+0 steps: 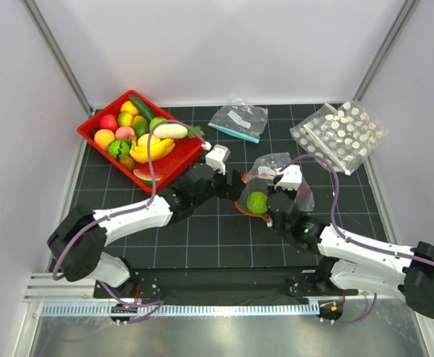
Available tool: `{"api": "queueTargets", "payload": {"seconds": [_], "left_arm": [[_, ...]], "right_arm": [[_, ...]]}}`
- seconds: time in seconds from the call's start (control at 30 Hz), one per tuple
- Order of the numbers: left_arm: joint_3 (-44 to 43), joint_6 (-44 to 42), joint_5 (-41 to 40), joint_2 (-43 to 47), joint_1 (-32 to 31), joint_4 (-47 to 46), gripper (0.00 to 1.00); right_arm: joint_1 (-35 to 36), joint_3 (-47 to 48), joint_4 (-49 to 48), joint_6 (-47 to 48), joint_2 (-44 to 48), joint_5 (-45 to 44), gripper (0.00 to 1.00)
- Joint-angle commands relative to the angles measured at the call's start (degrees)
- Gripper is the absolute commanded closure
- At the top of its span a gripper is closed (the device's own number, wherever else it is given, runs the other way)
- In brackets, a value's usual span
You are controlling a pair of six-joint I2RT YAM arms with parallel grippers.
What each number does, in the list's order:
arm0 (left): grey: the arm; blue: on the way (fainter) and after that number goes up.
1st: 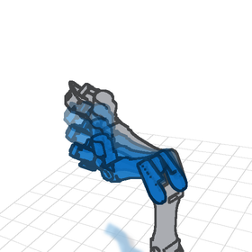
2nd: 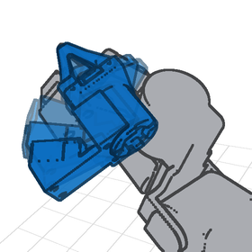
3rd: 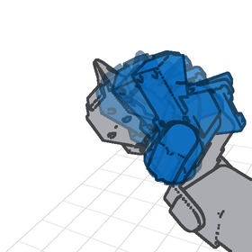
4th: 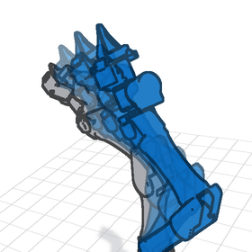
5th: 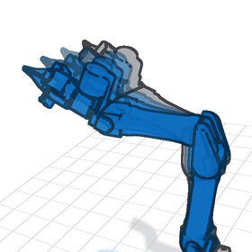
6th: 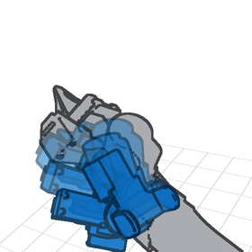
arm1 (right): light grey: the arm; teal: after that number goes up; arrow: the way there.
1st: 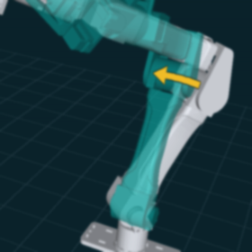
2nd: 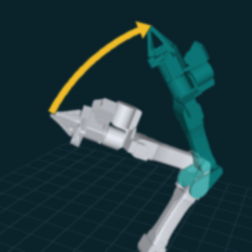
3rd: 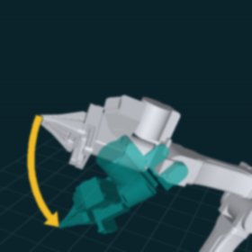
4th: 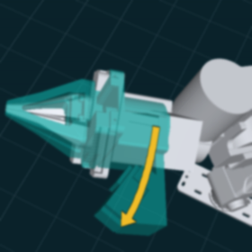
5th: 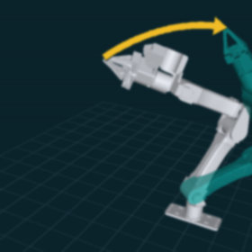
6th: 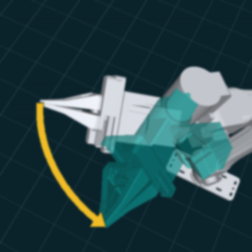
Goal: Place the food in the zip-top bag and seal the zipper
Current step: Place the fake fruit in the zipper food storage bag, then adjust the zipper food storage bag at the center of the board.
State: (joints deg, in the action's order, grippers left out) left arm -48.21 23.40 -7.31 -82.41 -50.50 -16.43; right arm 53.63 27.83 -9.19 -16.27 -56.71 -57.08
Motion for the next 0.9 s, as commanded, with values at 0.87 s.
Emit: {"api": "queueTargets", "payload": {"seconds": [0.87], "left_arm": [[-7.9,9.4,8.8,-12.6,-0.1,7.3,0.32]], "right_arm": [[0.0,-1.8,-4.3,-2.5,3.7,-8.2,0.99]]}}
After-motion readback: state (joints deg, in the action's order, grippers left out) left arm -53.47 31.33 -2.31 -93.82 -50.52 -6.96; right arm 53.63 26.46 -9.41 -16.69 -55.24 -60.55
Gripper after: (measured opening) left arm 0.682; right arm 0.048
